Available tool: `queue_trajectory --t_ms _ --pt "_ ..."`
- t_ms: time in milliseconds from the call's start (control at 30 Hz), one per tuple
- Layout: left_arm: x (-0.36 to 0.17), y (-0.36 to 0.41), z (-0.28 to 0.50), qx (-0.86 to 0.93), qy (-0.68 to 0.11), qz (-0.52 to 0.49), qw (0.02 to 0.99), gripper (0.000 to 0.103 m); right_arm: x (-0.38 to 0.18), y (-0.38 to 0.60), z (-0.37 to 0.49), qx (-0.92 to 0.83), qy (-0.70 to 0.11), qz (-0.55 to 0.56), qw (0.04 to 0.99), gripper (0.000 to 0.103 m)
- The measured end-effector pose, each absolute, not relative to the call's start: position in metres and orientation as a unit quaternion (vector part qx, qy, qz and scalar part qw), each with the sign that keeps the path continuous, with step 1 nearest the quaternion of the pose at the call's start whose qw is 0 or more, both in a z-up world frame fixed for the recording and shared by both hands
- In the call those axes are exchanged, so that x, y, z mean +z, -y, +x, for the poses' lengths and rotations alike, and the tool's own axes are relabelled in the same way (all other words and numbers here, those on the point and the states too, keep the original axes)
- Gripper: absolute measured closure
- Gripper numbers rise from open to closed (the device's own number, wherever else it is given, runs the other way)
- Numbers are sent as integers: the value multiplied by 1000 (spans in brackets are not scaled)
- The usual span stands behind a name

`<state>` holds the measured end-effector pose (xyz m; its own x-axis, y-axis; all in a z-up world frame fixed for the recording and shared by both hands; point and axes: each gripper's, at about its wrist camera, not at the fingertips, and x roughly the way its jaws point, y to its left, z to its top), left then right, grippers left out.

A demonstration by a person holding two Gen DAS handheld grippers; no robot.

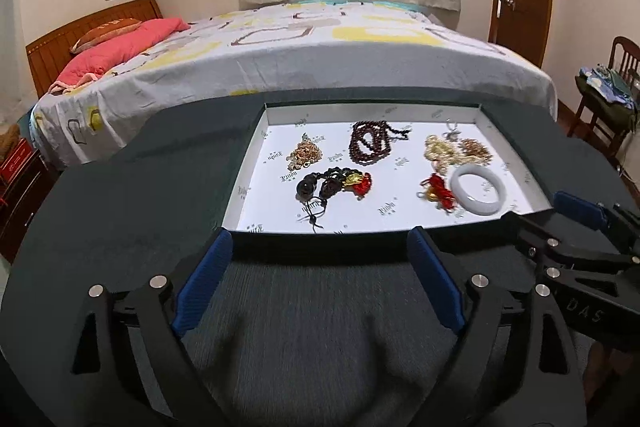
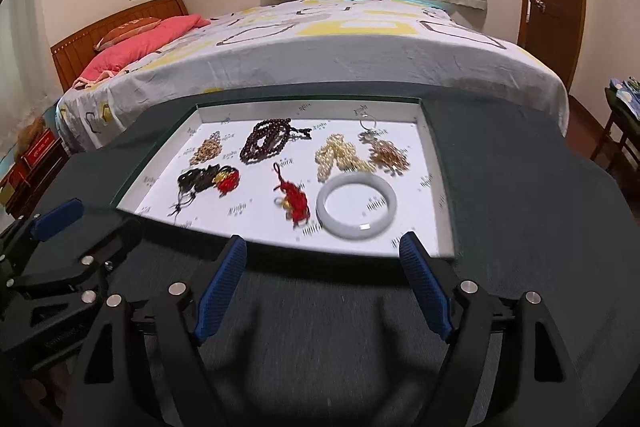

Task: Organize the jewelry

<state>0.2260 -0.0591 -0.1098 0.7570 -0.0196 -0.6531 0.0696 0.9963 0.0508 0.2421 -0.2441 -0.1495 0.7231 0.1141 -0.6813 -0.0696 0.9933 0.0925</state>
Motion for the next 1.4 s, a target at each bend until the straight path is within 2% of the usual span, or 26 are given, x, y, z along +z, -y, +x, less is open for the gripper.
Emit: queue_trajectory --t_ms 333,867,1400 --pt "-73 59 170 -15 -324 32 945 12 -120 256 188 46 -346 33 936 26" --pt "7 32 76 48 -259 -9 964 4 -36 261 100 42 -262 13 964 21" --pt "37 34 35 39 -222 -6 974 4 -20 257 69 48 -235 7 971 20"
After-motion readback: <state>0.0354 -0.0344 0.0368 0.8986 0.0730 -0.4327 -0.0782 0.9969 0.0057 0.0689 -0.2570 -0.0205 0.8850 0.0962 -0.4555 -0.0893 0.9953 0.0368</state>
